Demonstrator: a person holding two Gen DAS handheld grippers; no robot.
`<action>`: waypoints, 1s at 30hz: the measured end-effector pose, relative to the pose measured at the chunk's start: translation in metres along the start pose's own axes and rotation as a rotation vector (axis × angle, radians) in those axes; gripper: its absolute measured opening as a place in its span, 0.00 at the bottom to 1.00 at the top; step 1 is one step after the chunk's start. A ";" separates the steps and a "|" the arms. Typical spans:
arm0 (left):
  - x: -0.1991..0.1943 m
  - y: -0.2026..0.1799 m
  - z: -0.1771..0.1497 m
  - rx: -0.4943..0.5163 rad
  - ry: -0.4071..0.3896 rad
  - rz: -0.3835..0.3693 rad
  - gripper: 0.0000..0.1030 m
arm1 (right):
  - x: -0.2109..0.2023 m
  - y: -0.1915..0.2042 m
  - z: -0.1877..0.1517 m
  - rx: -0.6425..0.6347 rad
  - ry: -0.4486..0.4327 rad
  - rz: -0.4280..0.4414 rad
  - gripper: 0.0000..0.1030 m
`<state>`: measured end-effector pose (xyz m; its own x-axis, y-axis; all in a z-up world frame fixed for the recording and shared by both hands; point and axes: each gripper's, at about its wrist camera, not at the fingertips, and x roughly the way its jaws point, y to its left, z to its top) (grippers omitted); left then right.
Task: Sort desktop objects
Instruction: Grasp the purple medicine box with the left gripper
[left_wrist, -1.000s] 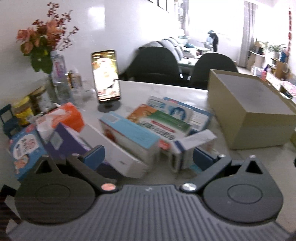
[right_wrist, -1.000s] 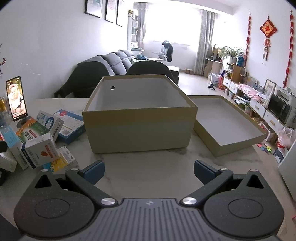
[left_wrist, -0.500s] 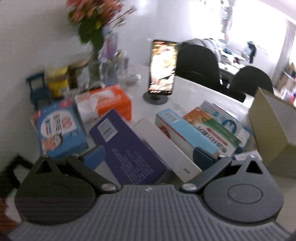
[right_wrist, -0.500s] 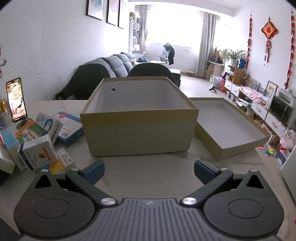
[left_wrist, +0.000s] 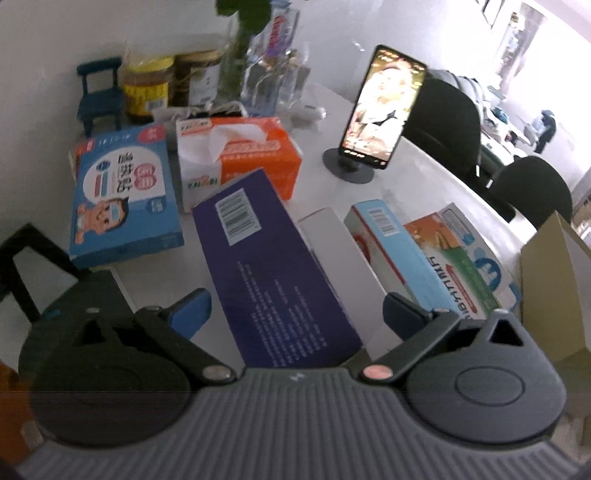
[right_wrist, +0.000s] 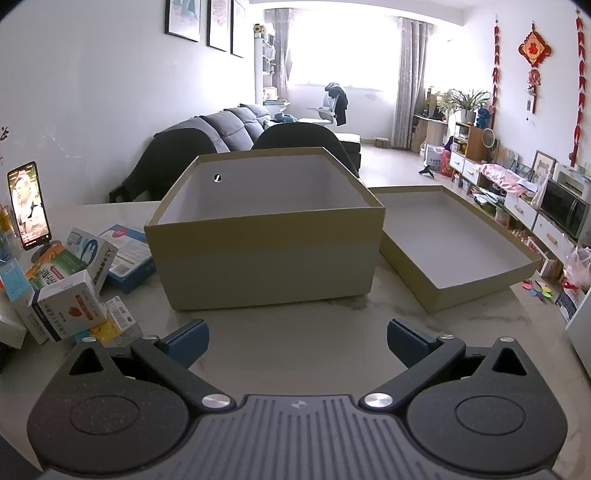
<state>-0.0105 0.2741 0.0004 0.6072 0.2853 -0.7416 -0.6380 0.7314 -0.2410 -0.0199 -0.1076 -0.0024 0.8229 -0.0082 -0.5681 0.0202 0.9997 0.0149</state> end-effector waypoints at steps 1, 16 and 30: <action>0.002 0.003 0.001 -0.025 0.004 -0.002 0.92 | 0.000 -0.001 0.000 0.003 0.000 0.000 1.00; 0.016 0.021 0.001 -0.200 0.024 -0.015 0.69 | 0.006 -0.012 0.004 0.032 0.009 0.015 1.00; -0.005 0.009 0.016 0.016 -0.043 0.028 0.64 | 0.007 -0.015 0.006 0.041 0.010 0.014 1.00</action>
<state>-0.0115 0.2889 0.0121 0.6095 0.3316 -0.7201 -0.6472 0.7327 -0.2104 -0.0110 -0.1225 -0.0014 0.8178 0.0062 -0.5755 0.0320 0.9979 0.0562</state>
